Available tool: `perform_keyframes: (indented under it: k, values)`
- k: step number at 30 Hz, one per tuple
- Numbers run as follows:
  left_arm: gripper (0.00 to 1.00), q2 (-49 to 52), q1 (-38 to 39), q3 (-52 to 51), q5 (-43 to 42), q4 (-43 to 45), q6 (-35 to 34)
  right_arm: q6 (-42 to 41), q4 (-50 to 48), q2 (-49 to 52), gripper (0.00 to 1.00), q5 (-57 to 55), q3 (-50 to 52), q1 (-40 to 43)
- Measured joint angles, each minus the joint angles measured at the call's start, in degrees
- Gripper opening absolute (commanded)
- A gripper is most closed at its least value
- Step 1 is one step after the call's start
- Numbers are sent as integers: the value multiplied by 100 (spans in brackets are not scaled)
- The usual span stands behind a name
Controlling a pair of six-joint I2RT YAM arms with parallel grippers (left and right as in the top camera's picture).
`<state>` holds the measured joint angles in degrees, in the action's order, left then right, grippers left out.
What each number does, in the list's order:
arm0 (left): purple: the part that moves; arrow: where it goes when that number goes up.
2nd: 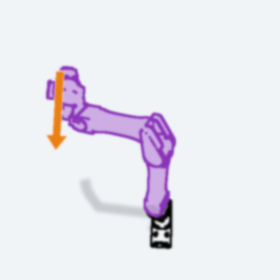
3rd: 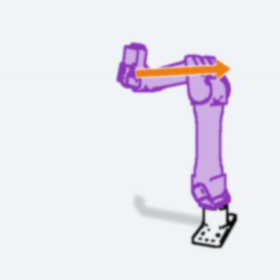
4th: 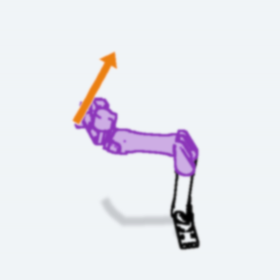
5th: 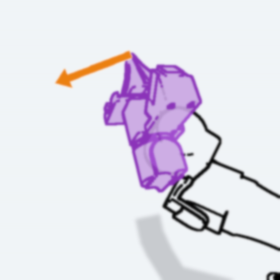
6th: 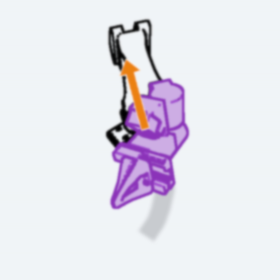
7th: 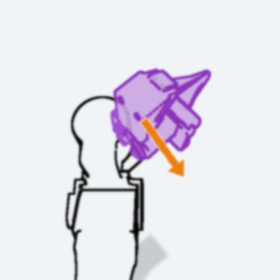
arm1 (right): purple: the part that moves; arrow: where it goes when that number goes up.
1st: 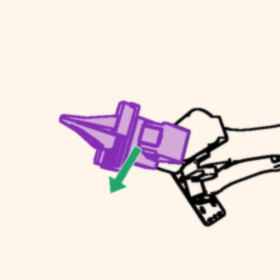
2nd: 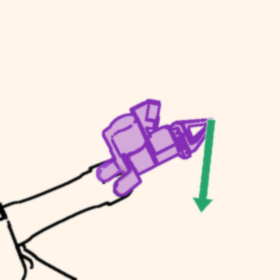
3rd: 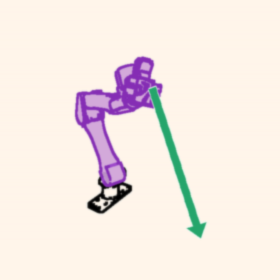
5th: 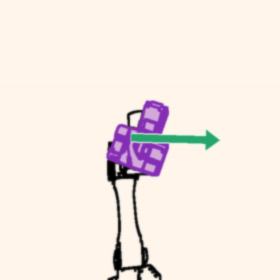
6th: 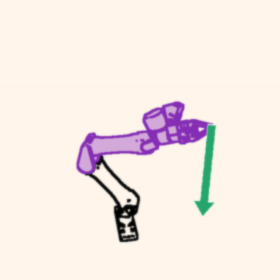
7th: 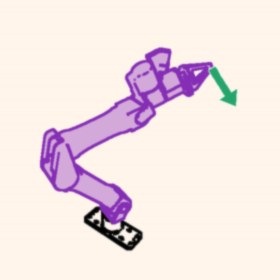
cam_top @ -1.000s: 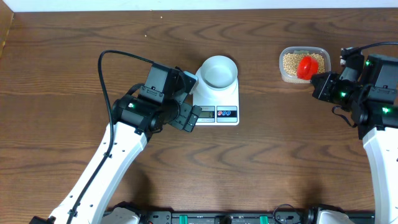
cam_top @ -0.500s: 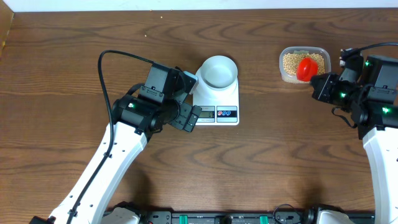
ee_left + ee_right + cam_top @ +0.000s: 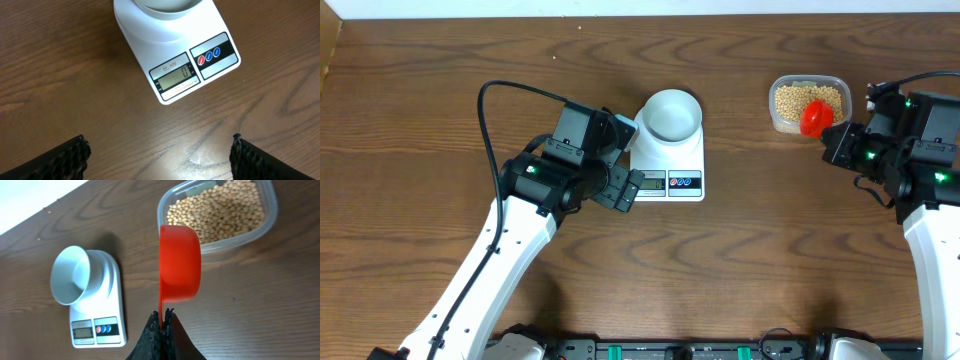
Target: Scoop item into bowl and weigh 50g on scale
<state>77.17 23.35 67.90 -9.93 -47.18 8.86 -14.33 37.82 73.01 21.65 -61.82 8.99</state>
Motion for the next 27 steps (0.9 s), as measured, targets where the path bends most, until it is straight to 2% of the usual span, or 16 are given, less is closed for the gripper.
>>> perform_keyframes:
  k: [16,27]
  values:
    - [92,0,0,0,0,0,0,94,-177,0,1,-474,0,0]
    - [92,0,0,0,0,0,0,544,-326,0,1,-501,-2,0]
